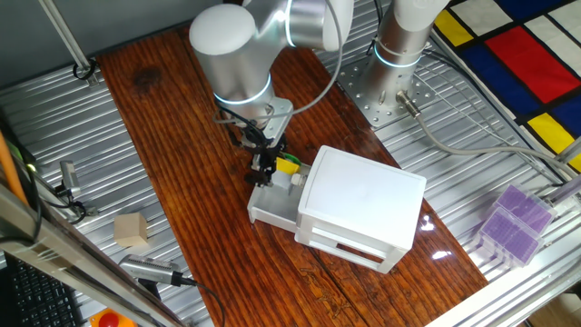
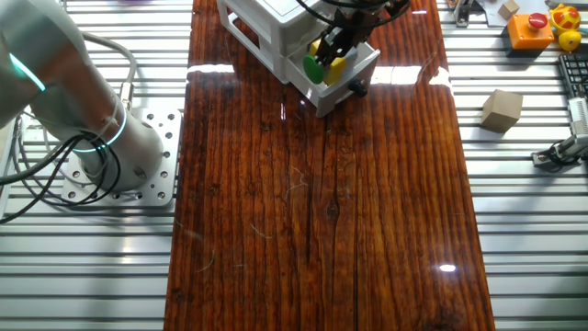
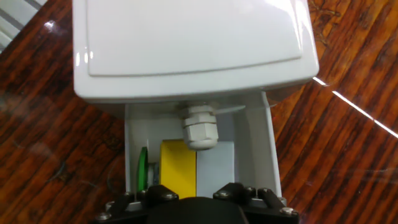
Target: Take something out of a drawer
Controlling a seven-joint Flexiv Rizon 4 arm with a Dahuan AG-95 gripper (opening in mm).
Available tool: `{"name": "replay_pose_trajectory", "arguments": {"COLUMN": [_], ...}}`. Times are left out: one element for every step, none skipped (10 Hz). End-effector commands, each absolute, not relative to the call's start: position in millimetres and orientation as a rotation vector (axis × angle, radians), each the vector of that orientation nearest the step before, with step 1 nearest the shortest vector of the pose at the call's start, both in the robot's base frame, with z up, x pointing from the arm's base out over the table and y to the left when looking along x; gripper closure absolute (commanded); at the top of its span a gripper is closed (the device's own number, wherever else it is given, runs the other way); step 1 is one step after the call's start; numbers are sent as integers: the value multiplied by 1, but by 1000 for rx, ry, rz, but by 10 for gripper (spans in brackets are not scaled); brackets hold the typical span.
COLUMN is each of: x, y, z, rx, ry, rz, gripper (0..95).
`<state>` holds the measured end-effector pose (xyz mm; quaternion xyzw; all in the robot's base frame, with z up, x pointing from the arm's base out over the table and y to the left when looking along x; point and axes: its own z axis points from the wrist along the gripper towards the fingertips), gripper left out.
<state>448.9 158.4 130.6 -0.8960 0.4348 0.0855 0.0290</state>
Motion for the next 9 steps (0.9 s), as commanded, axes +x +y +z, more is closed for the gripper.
{"name": "replay_pose_trajectory", "arguments": {"x": [448,449,450,451,452,452,453,454,455], "y": [157,157,156,154,153,151,150,148,147], "z": [134,135,137,139,140,142,144,147,150], "rx": [-2767,-2768,-2770,-2772,-2773,-2772,-2773,-2774,-2774], "ry": [1342,1342,1339,1340,1337,1339,1339,1338,1340], "rz": [270,275,276,279,284,289,298,302,307], "gripper": [950,950,950,950,950,950,950,950,950]}}
